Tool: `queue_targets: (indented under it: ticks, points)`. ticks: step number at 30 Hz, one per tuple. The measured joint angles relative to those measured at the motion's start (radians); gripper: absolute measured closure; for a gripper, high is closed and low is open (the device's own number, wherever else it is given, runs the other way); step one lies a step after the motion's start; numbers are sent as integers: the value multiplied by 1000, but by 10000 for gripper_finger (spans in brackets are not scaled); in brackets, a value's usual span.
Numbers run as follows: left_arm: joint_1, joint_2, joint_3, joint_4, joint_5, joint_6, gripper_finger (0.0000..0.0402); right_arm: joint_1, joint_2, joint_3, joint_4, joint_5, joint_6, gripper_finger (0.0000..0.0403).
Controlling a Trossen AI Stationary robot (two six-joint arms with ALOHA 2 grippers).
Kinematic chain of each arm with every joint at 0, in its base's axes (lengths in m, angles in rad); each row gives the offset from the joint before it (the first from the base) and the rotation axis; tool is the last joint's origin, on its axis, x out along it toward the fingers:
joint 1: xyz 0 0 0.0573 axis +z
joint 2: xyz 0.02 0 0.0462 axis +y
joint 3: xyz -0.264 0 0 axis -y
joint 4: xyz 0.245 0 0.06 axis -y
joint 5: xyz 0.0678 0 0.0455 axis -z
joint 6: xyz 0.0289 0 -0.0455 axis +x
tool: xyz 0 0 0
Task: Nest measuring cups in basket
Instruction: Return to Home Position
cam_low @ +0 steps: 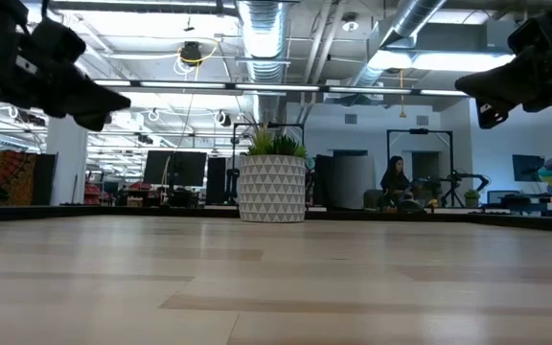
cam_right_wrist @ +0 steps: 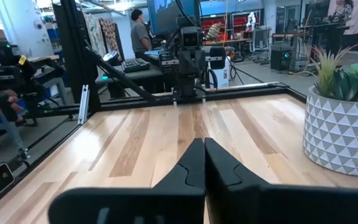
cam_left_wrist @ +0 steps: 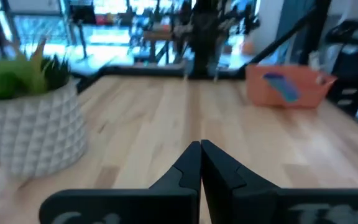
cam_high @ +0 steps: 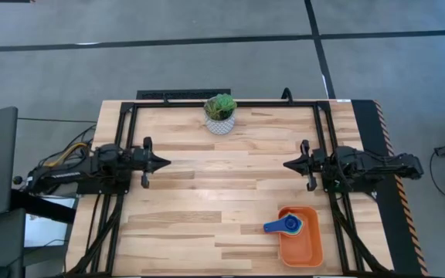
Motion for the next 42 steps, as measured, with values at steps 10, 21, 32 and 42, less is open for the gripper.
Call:
queue_targets:
  ticks: [10, 21, 32, 42]
  points:
    - [-28, 36, 0, -16, -109, -23, 402, -14, 46, 0, 0, 1, 0, 353]
    - [-28, 36, 0, -17, -105, -86, 402, -13, 45, 0, 0, 2, 72, 347]
    - [-28, 36, 0, -18, -105, -86, 401, -13, 45, -1, 0, 2, 72, 347]
    - [-28, 36, 0, -18, -105, -85, 401, -13, 45, -1, 0, 2, 72, 347]
